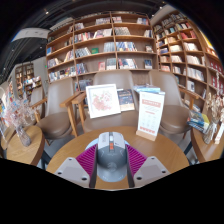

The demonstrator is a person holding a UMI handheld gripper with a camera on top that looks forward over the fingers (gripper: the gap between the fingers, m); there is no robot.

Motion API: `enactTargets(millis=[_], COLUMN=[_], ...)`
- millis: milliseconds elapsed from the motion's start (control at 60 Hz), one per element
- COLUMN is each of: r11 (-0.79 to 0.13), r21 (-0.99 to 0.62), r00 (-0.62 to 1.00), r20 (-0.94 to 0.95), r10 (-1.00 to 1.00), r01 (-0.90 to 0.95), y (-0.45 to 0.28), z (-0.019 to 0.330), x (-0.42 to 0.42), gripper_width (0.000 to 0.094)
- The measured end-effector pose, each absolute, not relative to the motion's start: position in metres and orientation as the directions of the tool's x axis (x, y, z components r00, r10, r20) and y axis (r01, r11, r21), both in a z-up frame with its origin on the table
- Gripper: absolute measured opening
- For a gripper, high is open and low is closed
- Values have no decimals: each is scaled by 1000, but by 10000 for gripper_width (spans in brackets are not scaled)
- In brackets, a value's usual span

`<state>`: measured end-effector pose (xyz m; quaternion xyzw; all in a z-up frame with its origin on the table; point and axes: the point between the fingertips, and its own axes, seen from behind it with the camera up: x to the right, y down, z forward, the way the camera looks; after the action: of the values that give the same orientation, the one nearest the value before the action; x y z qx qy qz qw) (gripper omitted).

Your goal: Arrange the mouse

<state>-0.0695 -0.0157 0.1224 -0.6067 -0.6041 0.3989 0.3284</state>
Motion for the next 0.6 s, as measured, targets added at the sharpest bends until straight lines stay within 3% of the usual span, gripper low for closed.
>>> enactTargets(millis=[117,283,400,600], r11=[-20,-29,-28,-34], r21=[-876,-812,-786,-792], r00=[-38,-10,19,59], r20=[-44,-42,-21,2], r10=[998,999,1000,998], r01=[483,583,617,609], y=[-34,-49,-44,-34], z=[103,34,4,-10], x=[-111,-143,-151,-154], gripper_width=[433,430,440,454])
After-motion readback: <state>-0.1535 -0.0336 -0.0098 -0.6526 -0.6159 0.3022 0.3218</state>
